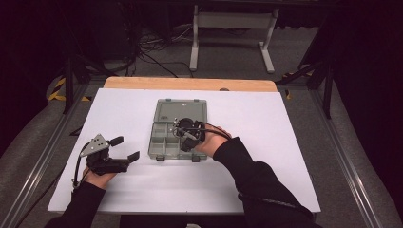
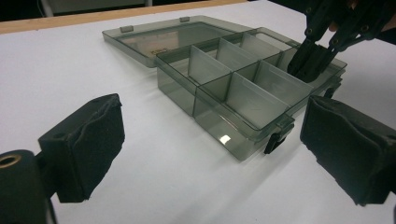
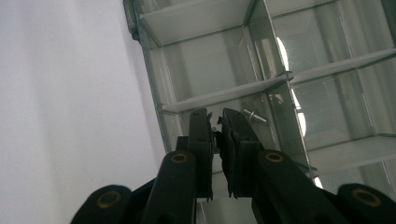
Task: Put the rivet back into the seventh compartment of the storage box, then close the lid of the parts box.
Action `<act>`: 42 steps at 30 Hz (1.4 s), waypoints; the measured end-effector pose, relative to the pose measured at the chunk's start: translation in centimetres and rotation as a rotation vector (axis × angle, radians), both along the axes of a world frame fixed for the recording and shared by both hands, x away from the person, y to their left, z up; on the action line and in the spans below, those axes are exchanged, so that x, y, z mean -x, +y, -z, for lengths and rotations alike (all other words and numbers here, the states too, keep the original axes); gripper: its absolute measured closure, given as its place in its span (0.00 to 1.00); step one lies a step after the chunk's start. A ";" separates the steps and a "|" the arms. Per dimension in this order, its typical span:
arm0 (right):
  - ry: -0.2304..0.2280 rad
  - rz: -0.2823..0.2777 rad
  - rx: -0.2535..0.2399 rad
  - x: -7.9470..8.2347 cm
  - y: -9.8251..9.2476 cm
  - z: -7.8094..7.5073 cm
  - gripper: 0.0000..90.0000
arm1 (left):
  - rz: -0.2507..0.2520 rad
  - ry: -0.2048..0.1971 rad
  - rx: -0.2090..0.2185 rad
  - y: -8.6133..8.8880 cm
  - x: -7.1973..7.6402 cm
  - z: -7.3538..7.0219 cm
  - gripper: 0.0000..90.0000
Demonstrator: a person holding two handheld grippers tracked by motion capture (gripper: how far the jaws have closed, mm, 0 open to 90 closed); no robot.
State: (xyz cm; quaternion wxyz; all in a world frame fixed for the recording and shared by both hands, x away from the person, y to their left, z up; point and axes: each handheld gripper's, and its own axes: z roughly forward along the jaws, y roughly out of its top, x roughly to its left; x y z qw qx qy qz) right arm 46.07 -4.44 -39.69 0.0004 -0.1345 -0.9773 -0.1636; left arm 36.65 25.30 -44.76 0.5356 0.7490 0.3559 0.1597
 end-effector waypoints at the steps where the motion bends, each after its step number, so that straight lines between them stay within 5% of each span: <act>1: 0.004 -0.003 0.000 0.0 0.0 0.1 0.91 | -0.002 -0.004 0.000 0.0 0.0 0.0 0.07; 6: 0.008 -0.003 0.004 0.0 0.0 0.5 0.91 | 0.005 -0.016 0.016 0.0 0.0 -0.1 0.06; 10: -0.006 -0.010 -0.001 -0.1 -0.1 0.5 0.86 | -0.010 0.030 -0.004 0.0 -0.2 -0.2 0.06; 25: -0.082 0.074 -0.138 -0.2 -2.6 -1.9 0.75 | -0.051 0.033 -0.018 -0.2 -0.6 -0.7 0.02; 37: -0.132 0.151 -0.248 0.7 -6.6 -3.0 0.84 | -0.079 0.041 -0.018 -0.4 -1.2 -0.8 0.22; 42: -0.143 0.190 -0.284 1.0 -8.1 -3.1 0.87 | -0.084 0.040 -0.054 -0.8 -1.6 -1.3 0.30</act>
